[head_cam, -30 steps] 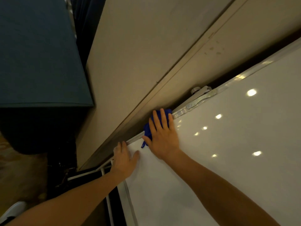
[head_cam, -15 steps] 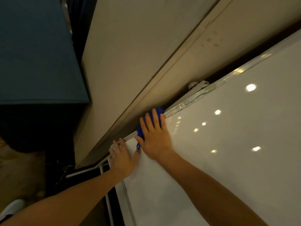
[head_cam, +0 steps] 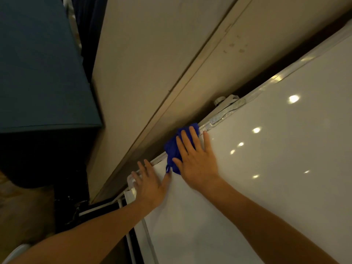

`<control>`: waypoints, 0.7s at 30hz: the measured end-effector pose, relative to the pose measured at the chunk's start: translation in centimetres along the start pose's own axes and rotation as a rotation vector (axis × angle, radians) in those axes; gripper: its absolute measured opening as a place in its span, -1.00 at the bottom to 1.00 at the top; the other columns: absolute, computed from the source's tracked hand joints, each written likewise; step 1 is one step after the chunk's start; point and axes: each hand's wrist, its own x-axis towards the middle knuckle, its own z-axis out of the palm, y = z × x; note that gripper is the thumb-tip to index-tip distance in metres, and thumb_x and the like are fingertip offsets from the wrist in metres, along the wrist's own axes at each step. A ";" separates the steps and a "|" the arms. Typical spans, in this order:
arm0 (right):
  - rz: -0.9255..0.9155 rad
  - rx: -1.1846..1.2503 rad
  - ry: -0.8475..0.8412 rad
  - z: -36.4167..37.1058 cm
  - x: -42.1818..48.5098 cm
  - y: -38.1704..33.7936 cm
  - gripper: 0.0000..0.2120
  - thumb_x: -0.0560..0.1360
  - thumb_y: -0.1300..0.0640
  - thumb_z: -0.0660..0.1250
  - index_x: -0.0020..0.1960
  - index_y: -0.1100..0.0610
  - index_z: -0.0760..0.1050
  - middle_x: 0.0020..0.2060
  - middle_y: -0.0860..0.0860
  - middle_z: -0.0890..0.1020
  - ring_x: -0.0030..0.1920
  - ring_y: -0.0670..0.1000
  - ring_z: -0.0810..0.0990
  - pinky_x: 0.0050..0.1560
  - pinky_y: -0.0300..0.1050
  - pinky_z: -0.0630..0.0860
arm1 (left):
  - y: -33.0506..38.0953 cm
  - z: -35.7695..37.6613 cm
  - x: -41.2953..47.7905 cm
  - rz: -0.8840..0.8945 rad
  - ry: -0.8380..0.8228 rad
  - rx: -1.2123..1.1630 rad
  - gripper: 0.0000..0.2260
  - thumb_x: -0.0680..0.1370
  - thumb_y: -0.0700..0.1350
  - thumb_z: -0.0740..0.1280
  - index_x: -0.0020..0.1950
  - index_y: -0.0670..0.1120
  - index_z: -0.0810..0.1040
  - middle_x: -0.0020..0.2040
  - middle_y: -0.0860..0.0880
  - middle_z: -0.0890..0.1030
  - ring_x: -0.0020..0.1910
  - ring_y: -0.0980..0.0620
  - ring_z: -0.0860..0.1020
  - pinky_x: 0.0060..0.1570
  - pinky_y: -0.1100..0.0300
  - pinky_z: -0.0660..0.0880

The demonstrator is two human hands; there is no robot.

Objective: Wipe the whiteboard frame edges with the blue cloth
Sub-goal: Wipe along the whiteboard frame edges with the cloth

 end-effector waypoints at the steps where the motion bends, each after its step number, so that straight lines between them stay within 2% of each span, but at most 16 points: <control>1: 0.000 -0.009 0.013 -0.1 -0.3 1.0 -0.36 0.62 -0.23 -0.12 0.58 0.12 0.01 0.57 0.14 0.13 0.56 0.23 -0.15 0.50 0.31 -0.23 | 0.6 0.3 0.0 0.005 0.008 -0.006 0.00 0.31 0.55 -0.09 0.56 -0.01 -0.29 0.60 -0.12 -0.25 0.54 -0.32 -0.26 0.49 -0.30 -0.07; 5: 0.115 0.037 0.007 -0.4 -0.6 1.2 -0.33 0.62 -0.27 -0.13 0.57 0.12 0.00 0.58 0.12 0.05 0.56 0.21 -0.22 0.50 0.29 -0.27 | 4.5 1.6 -0.1 0.137 0.017 0.031 -0.16 0.52 0.35 0.07 0.54 -0.02 -0.34 0.59 -0.13 -0.30 0.53 -0.33 -0.29 0.49 -0.30 -0.07; 8: 0.218 0.070 0.001 -0.6 -0.5 0.1 -0.33 0.62 -0.25 -0.09 0.57 0.14 -0.01 0.59 0.12 -0.01 0.56 0.20 -0.26 0.50 0.28 -0.28 | 5.9 1.4 -0.7 0.223 -0.009 0.001 -0.25 0.59 0.21 0.12 0.55 0.03 -0.33 0.59 -0.08 -0.31 0.53 -0.27 -0.32 0.50 -0.28 -0.12; 10: 0.261 0.088 0.026 -0.9 -0.6 0.7 -0.36 0.63 -0.21 -0.09 0.57 0.14 -0.01 0.59 0.12 -0.06 0.56 0.19 -0.26 0.50 0.29 -0.25 | 6.6 0.6 -0.9 0.328 0.004 -0.028 -0.35 0.63 0.14 0.08 0.58 0.04 -0.23 0.61 -0.05 -0.22 0.55 -0.21 -0.30 0.52 -0.25 -0.16; 13: 0.326 0.171 0.101 -2.3 -0.7 2.3 -0.42 0.65 -0.13 -0.09 0.58 0.14 0.04 0.59 0.09 -0.06 0.57 0.17 -0.20 0.51 0.28 -0.20 | 9.5 -0.8 -1.2 0.512 0.044 -0.161 -0.52 0.65 -0.02 0.10 0.55 0.11 0.05 0.61 0.01 0.08 0.58 -0.04 -0.22 0.55 -0.13 -0.17; 15: 0.375 0.232 0.176 -3.7 -0.5 3.6 -0.44 0.64 -0.08 -0.07 0.58 0.13 0.03 0.59 0.08 -0.03 0.57 0.18 -0.16 0.52 0.29 -0.14 | 12.2 -1.7 -1.5 0.559 0.004 -0.249 -0.58 0.64 0.01 0.12 0.43 0.32 0.06 0.60 0.04 0.11 0.57 0.05 -0.18 0.52 -0.06 -0.13; 17: 0.425 0.261 0.268 -5.4 -0.2 5.6 -0.43 0.63 -0.06 -0.05 0.58 0.13 -0.01 0.60 0.08 -0.03 0.57 0.19 -0.16 0.51 0.31 -0.14 | 15.1 -2.2 -1.7 0.587 -0.027 -0.297 -0.59 0.60 0.13 0.14 0.37 0.41 0.04 0.61 0.04 0.03 0.56 0.05 -0.15 0.48 0.00 -0.03; 19: 0.482 0.283 0.353 -7.3 0.3 8.6 -0.41 0.63 -0.05 -0.03 0.59 0.13 -0.07 0.60 0.09 -0.06 0.57 0.18 -0.18 0.51 0.29 -0.20 | 18.7 -2.7 -1.8 0.720 0.019 -0.252 -0.49 0.55 0.27 0.07 0.49 0.31 0.05 0.61 0.05 0.01 0.57 0.04 -0.17 0.46 0.08 -0.08; 21: 0.555 0.263 0.397 -9.4 1.3 12.9 -0.38 0.62 -0.05 -0.01 0.59 0.15 -0.09 0.59 0.09 -0.10 0.56 0.20 -0.21 0.50 0.27 -0.25 | 23.4 -2.8 -1.3 0.890 0.149 -0.087 -0.41 0.57 0.23 0.09 0.56 0.15 0.01 0.60 0.06 0.07 0.58 0.00 -0.18 0.50 0.00 -0.12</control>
